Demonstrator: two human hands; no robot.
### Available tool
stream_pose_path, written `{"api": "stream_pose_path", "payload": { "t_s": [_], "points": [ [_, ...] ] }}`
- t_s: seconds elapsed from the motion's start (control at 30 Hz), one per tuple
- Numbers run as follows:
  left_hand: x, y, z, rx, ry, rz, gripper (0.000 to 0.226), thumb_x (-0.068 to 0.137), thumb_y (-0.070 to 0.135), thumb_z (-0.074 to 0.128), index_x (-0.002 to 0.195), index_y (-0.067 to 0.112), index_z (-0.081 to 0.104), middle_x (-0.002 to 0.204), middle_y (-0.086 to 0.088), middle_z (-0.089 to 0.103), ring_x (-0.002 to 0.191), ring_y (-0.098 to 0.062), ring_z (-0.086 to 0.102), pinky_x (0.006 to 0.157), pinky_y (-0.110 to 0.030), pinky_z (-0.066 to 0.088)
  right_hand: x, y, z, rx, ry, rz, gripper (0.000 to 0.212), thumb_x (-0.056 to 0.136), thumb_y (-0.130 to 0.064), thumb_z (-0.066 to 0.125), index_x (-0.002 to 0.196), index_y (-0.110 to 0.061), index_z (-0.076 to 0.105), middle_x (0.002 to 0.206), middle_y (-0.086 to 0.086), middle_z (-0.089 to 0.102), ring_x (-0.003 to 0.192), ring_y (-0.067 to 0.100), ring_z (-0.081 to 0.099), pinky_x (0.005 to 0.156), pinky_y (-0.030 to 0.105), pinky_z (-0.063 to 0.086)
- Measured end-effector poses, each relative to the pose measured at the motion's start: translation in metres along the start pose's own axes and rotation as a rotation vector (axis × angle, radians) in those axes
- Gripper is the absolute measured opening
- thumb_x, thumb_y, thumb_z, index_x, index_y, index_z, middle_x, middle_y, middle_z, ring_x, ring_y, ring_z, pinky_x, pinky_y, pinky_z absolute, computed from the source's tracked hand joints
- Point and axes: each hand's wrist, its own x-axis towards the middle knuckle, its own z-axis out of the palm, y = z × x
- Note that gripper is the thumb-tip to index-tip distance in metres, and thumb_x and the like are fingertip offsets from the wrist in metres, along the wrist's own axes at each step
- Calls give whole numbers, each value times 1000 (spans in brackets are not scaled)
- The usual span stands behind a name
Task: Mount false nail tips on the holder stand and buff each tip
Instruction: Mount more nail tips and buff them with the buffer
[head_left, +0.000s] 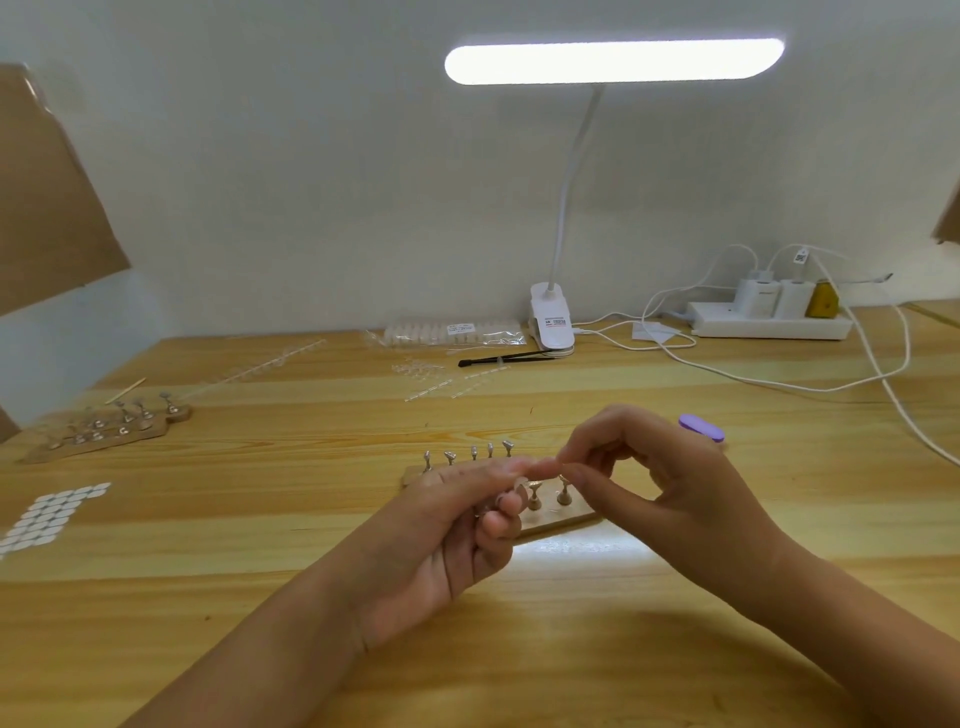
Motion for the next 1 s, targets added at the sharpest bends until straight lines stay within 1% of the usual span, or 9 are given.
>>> {"api": "stream_pose_path", "payload": {
  "t_s": [0.13,0.2,0.3,0.47,0.57,0.63,0.73,0.83,1.0],
  "points": [
    [2,-1,-1,-2,-16,11,28,81,17,72,107,8,77,66,3,57,49,-2,51,50,-12,47,1,2,-2,54,-14,75,12,86,-3,69,95,-11,67,86,-6,67,83,18,65,78,27,54],
    [2,-1,-3,-3,-29,0,31,82,17,72,111,8,75,66,2,58,49,-2,52,50,-13,48,2,1,-2,106,-29,111,10,85,-7,70,94,-10,67,87,-4,68,84,18,66,79,26,54],
    [1,-3,-4,8,-67,-18,48,71,20,87,117,10,73,67,1,59,50,-2,53,51,-13,48,2,2,-1,102,-20,161,17,81,-23,69,92,-10,68,87,-6,69,84,16,68,79,23,55],
    [0,-3,-3,-9,-98,-25,62,63,21,93,120,10,71,69,0,58,51,-3,53,51,-14,48,0,7,-1,78,-26,200,12,86,-7,70,97,-13,68,93,-9,72,89,11,70,79,19,55],
    [0,-3,-3,-46,-109,-29,56,71,18,86,124,7,68,68,2,57,50,-2,51,51,-14,47,0,5,-2,77,-23,200,29,84,-30,67,112,-24,64,102,-16,72,99,5,69,79,16,54],
    [-1,-2,-2,-51,-110,-26,50,77,17,77,124,7,67,67,3,56,50,-2,50,51,-13,47,1,3,-2,73,-22,221,39,81,-40,65,118,-30,59,105,-20,72,98,7,70,77,20,57],
    [-1,-2,-2,-45,-123,-19,54,74,18,83,124,6,68,67,2,55,50,-2,50,51,-13,47,2,2,-1,98,6,218,33,80,-40,65,110,-26,61,104,-21,72,101,4,69,74,21,57],
    [-1,-2,-2,-44,-130,-23,65,66,20,91,125,7,67,68,1,56,50,-2,52,50,-14,48,3,3,-3,57,-8,219,23,81,-39,65,98,-24,67,105,-20,72,107,1,66,86,24,55],
    [-1,-4,-3,-49,-140,-33,63,69,20,90,127,8,66,70,1,57,51,-2,52,51,-14,49,5,5,-5,25,-15,207,25,80,-41,64,95,-21,71,97,-15,70,102,12,66,93,31,52]
  ]
}}
